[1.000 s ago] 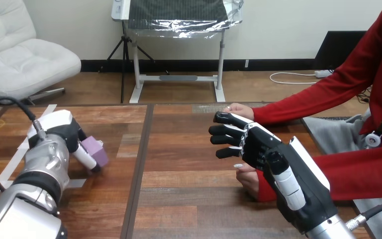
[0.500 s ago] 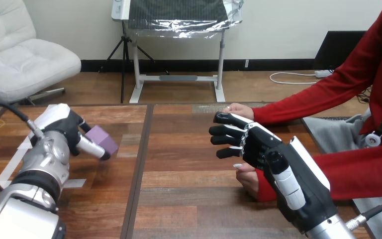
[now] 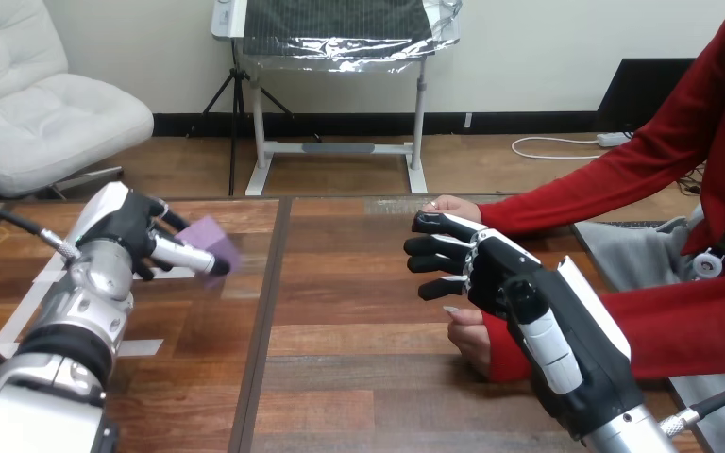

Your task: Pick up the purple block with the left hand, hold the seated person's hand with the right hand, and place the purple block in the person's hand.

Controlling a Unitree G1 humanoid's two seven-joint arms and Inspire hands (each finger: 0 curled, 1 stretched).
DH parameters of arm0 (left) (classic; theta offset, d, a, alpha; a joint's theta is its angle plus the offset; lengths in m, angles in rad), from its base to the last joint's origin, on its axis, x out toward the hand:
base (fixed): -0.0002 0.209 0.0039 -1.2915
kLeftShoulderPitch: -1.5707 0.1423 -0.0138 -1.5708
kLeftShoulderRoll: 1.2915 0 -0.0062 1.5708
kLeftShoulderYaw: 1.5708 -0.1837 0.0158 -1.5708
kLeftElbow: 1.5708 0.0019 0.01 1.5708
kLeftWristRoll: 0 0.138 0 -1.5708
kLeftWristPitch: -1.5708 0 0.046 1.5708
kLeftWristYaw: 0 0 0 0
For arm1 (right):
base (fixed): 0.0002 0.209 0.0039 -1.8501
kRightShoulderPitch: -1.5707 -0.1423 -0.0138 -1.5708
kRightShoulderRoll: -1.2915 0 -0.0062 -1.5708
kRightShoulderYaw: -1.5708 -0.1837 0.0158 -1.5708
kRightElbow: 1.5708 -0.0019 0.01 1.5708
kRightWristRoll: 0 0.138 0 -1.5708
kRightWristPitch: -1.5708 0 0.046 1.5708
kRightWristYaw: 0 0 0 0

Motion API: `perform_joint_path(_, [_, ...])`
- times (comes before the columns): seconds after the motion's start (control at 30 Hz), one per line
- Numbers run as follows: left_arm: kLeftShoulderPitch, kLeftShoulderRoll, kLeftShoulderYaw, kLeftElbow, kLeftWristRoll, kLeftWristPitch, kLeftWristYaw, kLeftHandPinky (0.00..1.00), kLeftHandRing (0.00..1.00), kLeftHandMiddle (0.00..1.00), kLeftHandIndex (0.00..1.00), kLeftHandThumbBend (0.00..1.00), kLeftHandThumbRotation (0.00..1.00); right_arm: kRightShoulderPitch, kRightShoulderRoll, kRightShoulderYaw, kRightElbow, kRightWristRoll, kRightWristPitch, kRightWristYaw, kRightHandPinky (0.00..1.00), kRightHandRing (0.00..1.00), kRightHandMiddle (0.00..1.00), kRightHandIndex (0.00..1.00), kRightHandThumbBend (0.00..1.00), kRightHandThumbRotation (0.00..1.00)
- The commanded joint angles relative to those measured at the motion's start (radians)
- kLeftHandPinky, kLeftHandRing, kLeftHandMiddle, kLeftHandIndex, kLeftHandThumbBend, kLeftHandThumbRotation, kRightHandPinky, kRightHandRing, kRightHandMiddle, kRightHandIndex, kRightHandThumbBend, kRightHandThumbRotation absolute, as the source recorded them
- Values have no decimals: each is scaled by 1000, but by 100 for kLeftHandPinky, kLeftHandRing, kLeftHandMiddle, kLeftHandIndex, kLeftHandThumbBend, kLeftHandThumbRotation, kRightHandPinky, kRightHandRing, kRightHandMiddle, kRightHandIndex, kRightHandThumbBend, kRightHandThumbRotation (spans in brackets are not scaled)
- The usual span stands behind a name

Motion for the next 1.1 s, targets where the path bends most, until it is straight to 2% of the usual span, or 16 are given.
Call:
perform_joint_path(0.0, [16, -6, 58, -112, -54, -59, 3, 36, 41, 45, 45, 73, 0, -47, 8, -20, -18, -6, -21, -24, 68, 77, 78, 81, 85, 99])
perform_joint_path(0.27, [90, -6, 106, -242, -106, -86, -1, 33, 38, 43, 45, 71, 0, -59, 4, -24, 8, -53, -63, -52, 68, 76, 78, 81, 84, 98])
perform_joint_path(0.67, [230, -29, 174, -485, -188, -79, -20, 32, 37, 42, 44, 69, 0, -101, -14, -46, 71, -140, -126, -106, 65, 75, 76, 79, 83, 95])
perform_joint_path(0.8, [274, -37, 188, -547, -208, -83, -28, 33, 37, 42, 44, 67, 0, -116, -22, -58, 87, -147, -123, -115, 65, 75, 77, 78, 84, 93])
perform_joint_path(0.93, [315, -46, 197, -617, -218, -64, -33, 33, 37, 42, 44, 66, 0, -132, -32, -71, 105, -152, -120, -117, 66, 75, 78, 78, 86, 91])
perform_joint_path(1.07, [355, -54, 204, -676, -223, -59, -38, 34, 38, 42, 44, 66, 0, -155, -46, -89, 130, -160, -133, -121, 67, 77, 79, 79, 86, 90])
